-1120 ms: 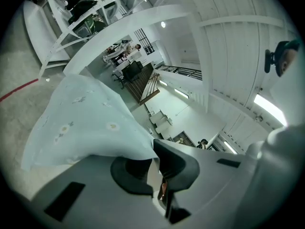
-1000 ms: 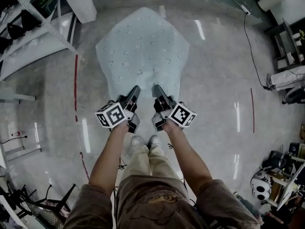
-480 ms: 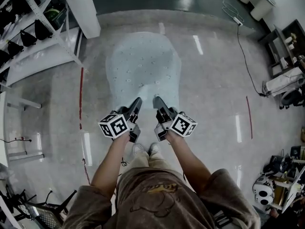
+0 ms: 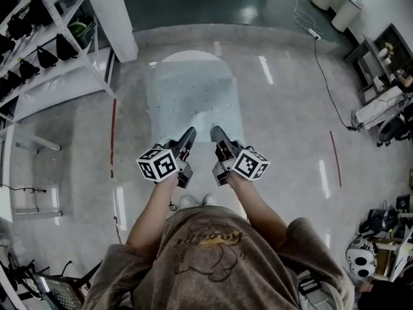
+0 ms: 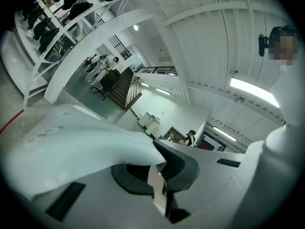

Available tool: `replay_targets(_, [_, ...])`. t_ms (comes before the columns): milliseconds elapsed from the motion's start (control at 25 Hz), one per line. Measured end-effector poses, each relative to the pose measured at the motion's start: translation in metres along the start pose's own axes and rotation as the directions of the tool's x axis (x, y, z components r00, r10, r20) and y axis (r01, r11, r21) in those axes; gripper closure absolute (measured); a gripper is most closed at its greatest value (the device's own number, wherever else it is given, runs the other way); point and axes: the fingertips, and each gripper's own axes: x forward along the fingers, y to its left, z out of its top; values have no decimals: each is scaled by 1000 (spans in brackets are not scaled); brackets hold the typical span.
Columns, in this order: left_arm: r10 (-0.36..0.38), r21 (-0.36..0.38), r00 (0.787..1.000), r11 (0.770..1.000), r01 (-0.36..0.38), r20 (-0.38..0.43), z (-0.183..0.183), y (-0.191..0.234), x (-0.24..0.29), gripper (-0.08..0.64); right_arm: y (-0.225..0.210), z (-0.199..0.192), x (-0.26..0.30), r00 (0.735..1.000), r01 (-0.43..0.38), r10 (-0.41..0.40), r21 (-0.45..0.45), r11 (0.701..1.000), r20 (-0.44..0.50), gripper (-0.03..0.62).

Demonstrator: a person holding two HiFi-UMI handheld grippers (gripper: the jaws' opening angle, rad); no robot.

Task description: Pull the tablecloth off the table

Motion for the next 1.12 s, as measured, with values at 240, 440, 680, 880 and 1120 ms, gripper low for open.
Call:
replay_targets(240, [-10,14,1000,1000,10,8,8,-17,-11,540,20,5,-8,1000,-4,4,-62,998,-4,578])
replay_targets(440, [-24,10,1000,1000,24,16,8,-24,-13,540,27,9,-13,1000,-4,5,-91,996,8,580])
replay_targets(680, [-72,-9,997,997,72,5,5,-33,-2,540,23,21,-21,999,4,-1,-104,995,34,583])
replay_targets(880, [-109,-14,994,994,108,-19,2,-42,11,540,16,32,-29,997,44,-37,-112,993,68,583])
replay_targets(1120, [-162,-14,985,987,162,-64,-3,-52,30,540,8,47,-43,990,92,-76,-131,987,121,583])
